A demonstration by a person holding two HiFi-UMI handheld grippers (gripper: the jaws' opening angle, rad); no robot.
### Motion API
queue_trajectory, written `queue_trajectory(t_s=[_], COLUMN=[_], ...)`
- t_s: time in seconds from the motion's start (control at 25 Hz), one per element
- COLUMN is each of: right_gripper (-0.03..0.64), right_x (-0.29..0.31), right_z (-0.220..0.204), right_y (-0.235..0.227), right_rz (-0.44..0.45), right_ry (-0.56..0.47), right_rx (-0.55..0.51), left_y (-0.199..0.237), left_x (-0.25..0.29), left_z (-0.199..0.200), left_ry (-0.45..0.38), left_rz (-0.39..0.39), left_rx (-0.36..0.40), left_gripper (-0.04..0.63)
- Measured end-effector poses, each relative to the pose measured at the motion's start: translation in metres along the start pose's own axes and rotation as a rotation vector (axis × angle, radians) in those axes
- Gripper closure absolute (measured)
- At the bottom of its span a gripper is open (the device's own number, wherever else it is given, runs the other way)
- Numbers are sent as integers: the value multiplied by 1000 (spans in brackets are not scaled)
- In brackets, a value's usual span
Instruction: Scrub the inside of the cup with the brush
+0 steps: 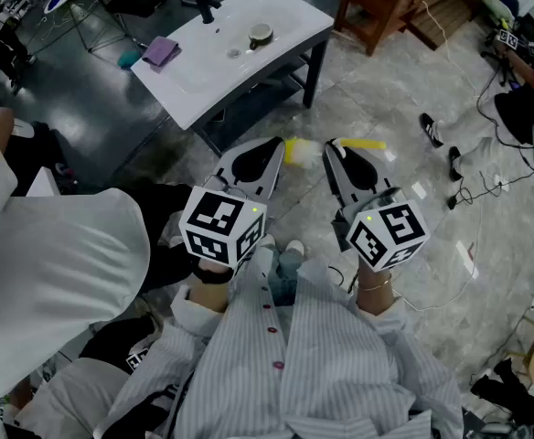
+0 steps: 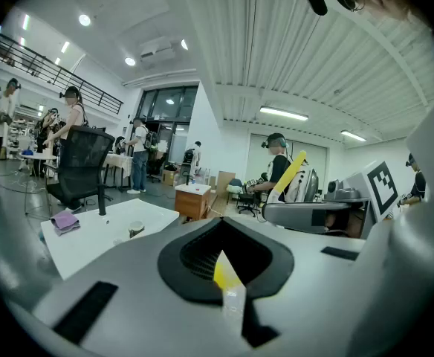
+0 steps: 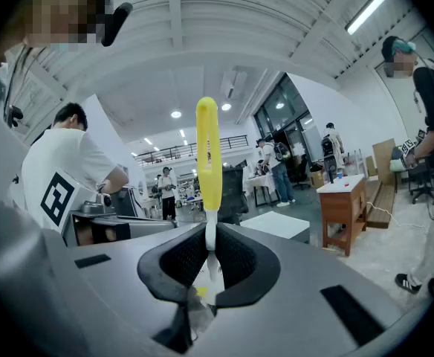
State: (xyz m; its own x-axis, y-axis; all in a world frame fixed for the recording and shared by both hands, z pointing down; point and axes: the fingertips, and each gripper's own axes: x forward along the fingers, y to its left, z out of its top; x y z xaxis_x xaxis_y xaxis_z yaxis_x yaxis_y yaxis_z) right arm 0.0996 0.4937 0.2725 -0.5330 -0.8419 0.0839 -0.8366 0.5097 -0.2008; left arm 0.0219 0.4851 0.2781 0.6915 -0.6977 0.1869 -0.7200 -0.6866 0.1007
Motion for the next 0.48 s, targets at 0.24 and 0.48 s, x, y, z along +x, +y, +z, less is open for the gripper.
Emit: queue_trajectory(t_s=[0.24, 0.48], right_gripper=[561, 561], right_x=[-6, -13], right_z=[5, -1], right_y=[-15, -25], right_rz=[-3, 8], right_ry=[-16, -30], right_rx=[5, 16], left_y=[-6, -12], left_x=[14, 18], left_z=[5, -1], left_ry=[-9, -16], left_rz=[7, 26], left_rx=[10, 15], left_gripper=[586, 586])
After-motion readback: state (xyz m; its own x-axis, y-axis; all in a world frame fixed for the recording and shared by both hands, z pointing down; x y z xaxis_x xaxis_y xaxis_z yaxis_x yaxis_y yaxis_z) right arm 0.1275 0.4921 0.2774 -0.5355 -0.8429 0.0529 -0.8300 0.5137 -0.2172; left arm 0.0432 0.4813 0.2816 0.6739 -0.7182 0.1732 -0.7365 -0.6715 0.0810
